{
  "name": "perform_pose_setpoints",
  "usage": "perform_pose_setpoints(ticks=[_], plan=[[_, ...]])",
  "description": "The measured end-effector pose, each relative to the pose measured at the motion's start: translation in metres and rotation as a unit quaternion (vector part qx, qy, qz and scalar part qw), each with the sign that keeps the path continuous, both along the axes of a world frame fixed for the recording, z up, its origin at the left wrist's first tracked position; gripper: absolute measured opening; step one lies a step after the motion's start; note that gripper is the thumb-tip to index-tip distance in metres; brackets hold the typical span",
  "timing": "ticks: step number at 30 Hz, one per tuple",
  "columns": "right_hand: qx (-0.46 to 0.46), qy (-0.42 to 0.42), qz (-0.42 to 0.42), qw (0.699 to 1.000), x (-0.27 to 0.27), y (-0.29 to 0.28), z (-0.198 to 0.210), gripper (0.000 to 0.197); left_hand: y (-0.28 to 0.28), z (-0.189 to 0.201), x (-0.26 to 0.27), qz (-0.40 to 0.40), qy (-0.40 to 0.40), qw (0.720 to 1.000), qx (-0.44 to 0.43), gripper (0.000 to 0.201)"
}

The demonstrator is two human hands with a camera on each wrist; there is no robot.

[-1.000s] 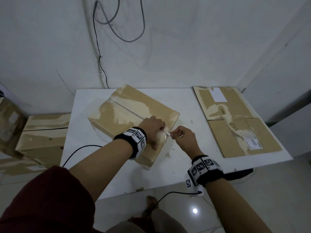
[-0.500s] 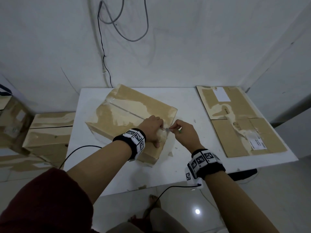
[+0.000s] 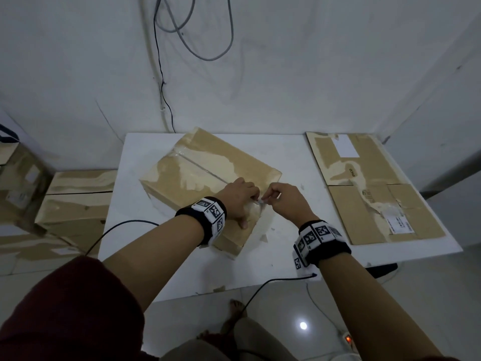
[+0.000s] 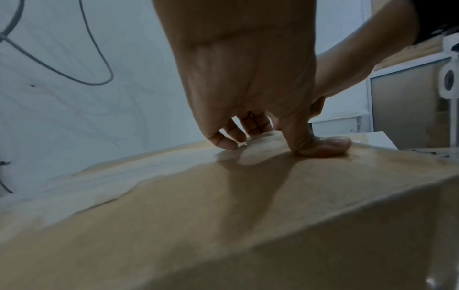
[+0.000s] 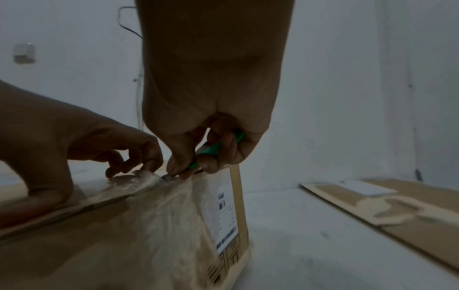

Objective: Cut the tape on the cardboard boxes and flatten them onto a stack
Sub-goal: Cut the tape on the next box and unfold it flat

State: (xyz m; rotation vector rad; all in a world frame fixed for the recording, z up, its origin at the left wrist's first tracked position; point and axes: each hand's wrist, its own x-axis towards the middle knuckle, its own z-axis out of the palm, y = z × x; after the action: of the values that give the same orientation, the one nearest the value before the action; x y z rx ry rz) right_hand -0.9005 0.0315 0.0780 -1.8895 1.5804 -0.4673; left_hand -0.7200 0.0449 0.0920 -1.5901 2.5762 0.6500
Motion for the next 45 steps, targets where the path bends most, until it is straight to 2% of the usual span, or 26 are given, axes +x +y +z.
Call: perform_pose_setpoints(ticks=[3,8,17,21,26,29,34,38,45], plan=[[0.001,-0.067,-0.039,0.997,-0.004,0.01,-0.011,0.022,-0.002,0.001,-0.001,-0.005,0.01,1.0,0.003,0.074],[-0.076,-0.078,-0.071,0.991,-0.008,0.016,-0.014,0.013,-0.005,-0.001,0.0,0.003,0.037,0.999,0.013,0.074],[-0.004,-0.015,-0.028,0.999,0.004,0.009,-0.011,0.019,-0.005,-0.001,0.001,-0.003,0.04,0.999,0.011,0.074],[0.043,-0.025,-0.025,0.998,-0.006,0.004,-0.003,0.01,-0.006,0.0,0.0,-0.018,0.031,0.999,0.009,0.074],[0.009,-0.114,-0.113,0.987,-0.002,0.023,-0.028,0.02,-0.01,-0.002,-0.001,-0.038,0.02,0.999,-0.001,0.074],[0.022,-0.15,-0.118,0.981,-0.008,0.028,-0.029,0.02,-0.01,-0.001,-0.002,-0.045,0.016,0.999,0.004,0.074],[0.011,-0.136,-0.126,0.982,-0.009,0.036,-0.026,0.014,-0.008,0.001,-0.011,-0.07,-0.028,0.997,0.002,0.075],[0.0,-0.154,-0.143,0.978,-0.006,0.041,-0.032,0.016,-0.008,0.0,-0.01,-0.058,-0.03,0.998,0.015,0.078],[-0.009,-0.153,-0.162,0.975,0.003,0.043,-0.026,0.01,-0.004,0.0,-0.009,-0.069,-0.038,0.997,-0.012,0.075]])
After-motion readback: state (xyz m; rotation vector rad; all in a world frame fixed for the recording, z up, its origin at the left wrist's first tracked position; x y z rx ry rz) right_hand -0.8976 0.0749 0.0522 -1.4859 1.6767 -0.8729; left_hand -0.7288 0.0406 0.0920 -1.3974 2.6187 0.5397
